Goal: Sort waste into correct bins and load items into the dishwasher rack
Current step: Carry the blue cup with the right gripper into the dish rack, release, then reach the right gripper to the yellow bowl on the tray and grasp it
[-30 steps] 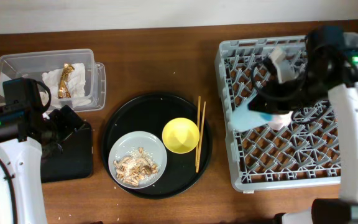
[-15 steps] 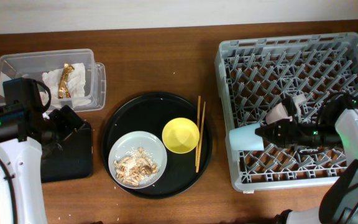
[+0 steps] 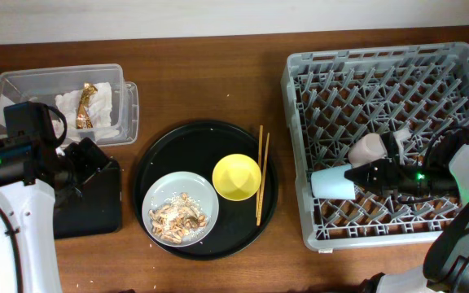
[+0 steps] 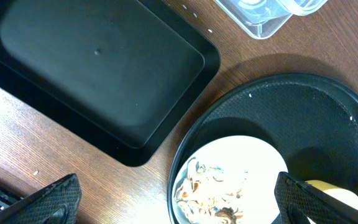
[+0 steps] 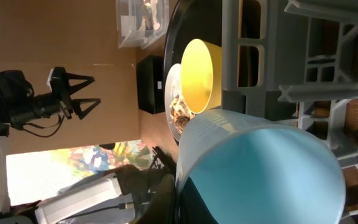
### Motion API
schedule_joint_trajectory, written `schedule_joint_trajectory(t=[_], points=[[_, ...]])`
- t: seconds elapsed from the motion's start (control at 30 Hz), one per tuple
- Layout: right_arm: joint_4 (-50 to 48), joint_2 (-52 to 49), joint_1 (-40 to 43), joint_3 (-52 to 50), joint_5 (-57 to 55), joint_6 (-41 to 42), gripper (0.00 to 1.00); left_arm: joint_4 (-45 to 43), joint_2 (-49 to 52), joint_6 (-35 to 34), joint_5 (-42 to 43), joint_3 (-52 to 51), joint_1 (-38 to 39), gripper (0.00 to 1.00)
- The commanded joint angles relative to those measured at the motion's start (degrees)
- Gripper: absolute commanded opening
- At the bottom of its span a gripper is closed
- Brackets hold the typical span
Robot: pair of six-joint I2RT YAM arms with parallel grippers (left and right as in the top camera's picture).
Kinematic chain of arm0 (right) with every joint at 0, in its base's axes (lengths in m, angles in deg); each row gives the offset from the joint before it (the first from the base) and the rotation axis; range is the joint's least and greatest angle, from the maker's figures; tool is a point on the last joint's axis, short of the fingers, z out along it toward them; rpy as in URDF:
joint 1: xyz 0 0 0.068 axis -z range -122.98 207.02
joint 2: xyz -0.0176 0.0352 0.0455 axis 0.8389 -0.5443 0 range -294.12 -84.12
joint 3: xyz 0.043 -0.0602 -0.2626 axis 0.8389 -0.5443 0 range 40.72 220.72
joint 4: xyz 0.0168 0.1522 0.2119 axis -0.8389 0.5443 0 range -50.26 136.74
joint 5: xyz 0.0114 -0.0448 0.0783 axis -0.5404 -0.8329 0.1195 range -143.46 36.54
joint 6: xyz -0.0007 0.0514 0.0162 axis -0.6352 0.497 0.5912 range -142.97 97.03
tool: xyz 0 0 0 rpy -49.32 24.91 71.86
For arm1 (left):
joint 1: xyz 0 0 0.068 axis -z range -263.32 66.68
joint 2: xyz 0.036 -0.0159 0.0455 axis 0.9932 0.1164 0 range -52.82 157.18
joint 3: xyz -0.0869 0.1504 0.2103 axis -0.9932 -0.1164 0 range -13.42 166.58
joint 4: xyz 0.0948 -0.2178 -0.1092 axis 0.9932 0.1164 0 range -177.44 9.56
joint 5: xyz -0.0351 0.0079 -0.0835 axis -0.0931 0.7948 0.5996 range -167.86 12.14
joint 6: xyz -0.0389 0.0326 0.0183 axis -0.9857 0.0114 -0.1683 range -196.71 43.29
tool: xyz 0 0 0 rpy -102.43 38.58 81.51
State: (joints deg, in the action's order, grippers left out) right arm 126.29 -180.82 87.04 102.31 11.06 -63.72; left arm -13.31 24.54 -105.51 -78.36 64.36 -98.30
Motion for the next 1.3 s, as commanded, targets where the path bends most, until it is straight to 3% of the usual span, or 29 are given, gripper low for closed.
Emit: schedule_joint_trajectory(t=[0.0, 0.07, 0.13, 0.33, 0.6, 0.77, 0.9, 1.13, 1.27], points=[[-0.66, -0.42, 0.11, -0.57, -3.93, -0.83, 0.04, -0.07, 0.13, -0.74, -0.39, -0.07, -0.24, 0.99], [-0.72, -0.42, 0.13, -0.57, -5.84, -0.76, 0.05, -0.07, 0.15, -0.74, -0.39, -0.04, -0.24, 0.99], [-1.16, -0.42, 0.13, -0.57, -7.91, 2.19, 0.15, -0.07, 0.15, -0.74, -0.39, -0.07, -0.24, 0.99], [-1.73, -0.42, 0.68, 0.33, -8.72, 6.49, 0.26, -0.07, 0.15, -0.74, -0.39, -0.04, -0.24, 0.99], [-1.79, 4.74, 1.92, 6.75, -23.63, 22.56, 0.27, -0.07, 0.15, -0.74, -0.39, -0.04, -0.24, 0.99], [-1.99, 14.01, 1.92, 6.93, -34.88, 33.38, 0.27, -0.07, 0.15, -0.74, -0.39, -0.07, -0.24, 0.99], [-1.95, 23.37, 1.18, 6.93, -36.5, 37.92, 0.27, -0.07, 0.15, -0.74, -0.39, -0.07, -0.24, 0.99], [-5.03, 30.62, -8.7, 6.91, -35.8, 44.3, 0.26, -0.07, 0.13, -0.74, -0.39, -0.04, -0.24, 0.99], [-10.47, 30.6, -25.05, 6.91, -31.63, 44.63, 0.27, -0.07, 0.13, -0.74, -0.39, -0.07, -0.24, 0.99]])
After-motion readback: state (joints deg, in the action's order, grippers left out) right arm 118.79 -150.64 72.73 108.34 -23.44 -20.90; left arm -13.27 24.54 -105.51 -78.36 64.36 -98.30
